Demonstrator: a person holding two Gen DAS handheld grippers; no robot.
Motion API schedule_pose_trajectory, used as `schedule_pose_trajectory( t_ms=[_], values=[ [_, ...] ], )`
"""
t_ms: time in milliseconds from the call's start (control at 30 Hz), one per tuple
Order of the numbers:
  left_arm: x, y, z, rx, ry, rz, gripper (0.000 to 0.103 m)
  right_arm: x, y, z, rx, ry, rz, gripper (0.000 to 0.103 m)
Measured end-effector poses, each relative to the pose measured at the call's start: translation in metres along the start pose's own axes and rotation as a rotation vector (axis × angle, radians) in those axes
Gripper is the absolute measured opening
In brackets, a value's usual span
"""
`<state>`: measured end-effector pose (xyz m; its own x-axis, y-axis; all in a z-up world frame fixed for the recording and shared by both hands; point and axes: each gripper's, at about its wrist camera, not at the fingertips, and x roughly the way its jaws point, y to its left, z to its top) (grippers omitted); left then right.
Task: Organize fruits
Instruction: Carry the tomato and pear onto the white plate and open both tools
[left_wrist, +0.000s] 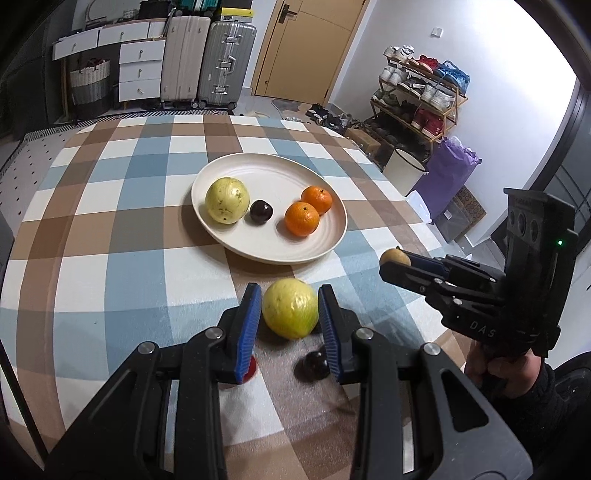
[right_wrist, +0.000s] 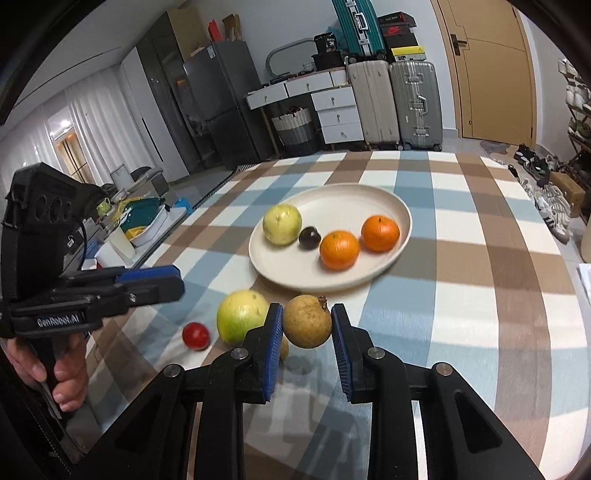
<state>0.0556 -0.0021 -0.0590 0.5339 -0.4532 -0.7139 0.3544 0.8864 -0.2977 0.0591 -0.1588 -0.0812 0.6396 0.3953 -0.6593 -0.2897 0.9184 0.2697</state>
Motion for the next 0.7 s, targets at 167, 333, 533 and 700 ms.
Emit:
schedule_pose_trajectory(
  t_ms=[167, 333, 533, 700],
  values=[
    [-0.001, 0.009, -0.001, -0.008, 0.003, 0.014, 0.029, 0.004, -0.002, 0.0, 0.014, 0.001, 0.019, 0.027],
    [-0.003, 0.035, -0.009, -0.071, 0.025, 0.038, 0.031, 0.009, -0.005, -0.004, 0.018, 0.007, 0.033, 0.027],
    [0.008, 0.053, -0.026, -0.084, 0.08, 0.037, 0.042, 0.015, -0.009, -0.004, 0.022, 0.012, 0.045, 0.027],
    [0.021, 0.047, -0.031, -0.059, 0.115, 0.019, 0.043, 0.018, -0.01, -0.005, 0.028, 0.019, 0.051, 0.027]
  ],
)
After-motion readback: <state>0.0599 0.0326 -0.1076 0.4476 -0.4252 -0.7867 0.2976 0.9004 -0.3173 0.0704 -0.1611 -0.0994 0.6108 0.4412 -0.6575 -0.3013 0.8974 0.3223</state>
